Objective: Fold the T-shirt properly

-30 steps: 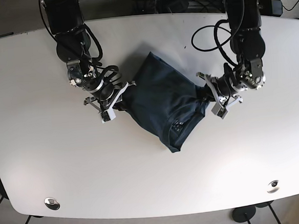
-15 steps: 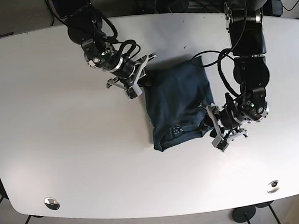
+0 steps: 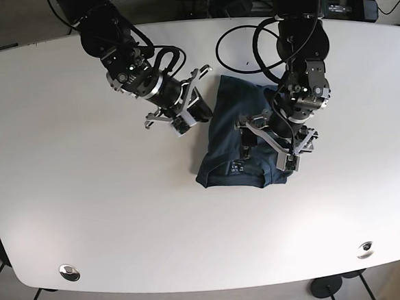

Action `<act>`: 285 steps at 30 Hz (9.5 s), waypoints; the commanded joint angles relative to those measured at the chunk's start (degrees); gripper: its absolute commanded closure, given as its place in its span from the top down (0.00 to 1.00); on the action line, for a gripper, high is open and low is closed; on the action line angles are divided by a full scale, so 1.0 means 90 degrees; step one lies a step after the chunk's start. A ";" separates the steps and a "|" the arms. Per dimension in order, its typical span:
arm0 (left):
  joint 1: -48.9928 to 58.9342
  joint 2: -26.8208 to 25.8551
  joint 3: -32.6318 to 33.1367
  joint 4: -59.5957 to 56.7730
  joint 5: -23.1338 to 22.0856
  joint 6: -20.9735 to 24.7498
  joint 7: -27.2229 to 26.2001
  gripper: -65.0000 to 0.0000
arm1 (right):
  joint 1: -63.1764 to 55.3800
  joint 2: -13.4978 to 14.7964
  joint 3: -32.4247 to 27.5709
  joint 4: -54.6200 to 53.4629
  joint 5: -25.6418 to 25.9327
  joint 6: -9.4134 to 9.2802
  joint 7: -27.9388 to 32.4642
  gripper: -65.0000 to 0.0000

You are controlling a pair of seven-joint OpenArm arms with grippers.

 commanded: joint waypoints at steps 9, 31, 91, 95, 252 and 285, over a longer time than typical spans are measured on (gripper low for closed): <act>0.0555 -0.0296 0.0357 -0.2059 -0.0038 0.0022 -0.2544 0.78 | -0.0261 0.0372 0.1482 0.0124 0.1750 0.0188 0.0069 0.08; 0.0936 -0.4711 -0.3433 -0.6269 -0.0048 -0.2566 -0.3628 0.78 | -0.0232 0.0626 0.1453 0.0514 0.2092 0.0188 0.0069 0.08; 0.4463 0.0701 -0.1216 0.1487 0.1710 -0.0310 -0.4146 0.65 | -0.2938 0.0812 0.4227 0.0876 0.1408 0.0950 0.1309 0.08; 0.4013 0.0701 -0.1225 0.1526 0.1710 -0.0310 -0.3404 0.85 | -0.2391 0.0860 0.3738 0.0622 0.1408 0.0950 0.1299 0.09; -0.3010 -0.2171 -0.0649 -0.1805 -0.1543 -0.0222 -0.1303 0.59 | 0.8266 -0.0077 0.2136 -0.4711 0.0070 0.0666 0.0664 0.03; -0.3108 -0.1331 0.0621 -0.7148 0.0118 -0.0798 -0.3658 0.29 | 0.7280 -0.0107 0.2175 -0.3315 0.0129 0.0666 0.0069 0.03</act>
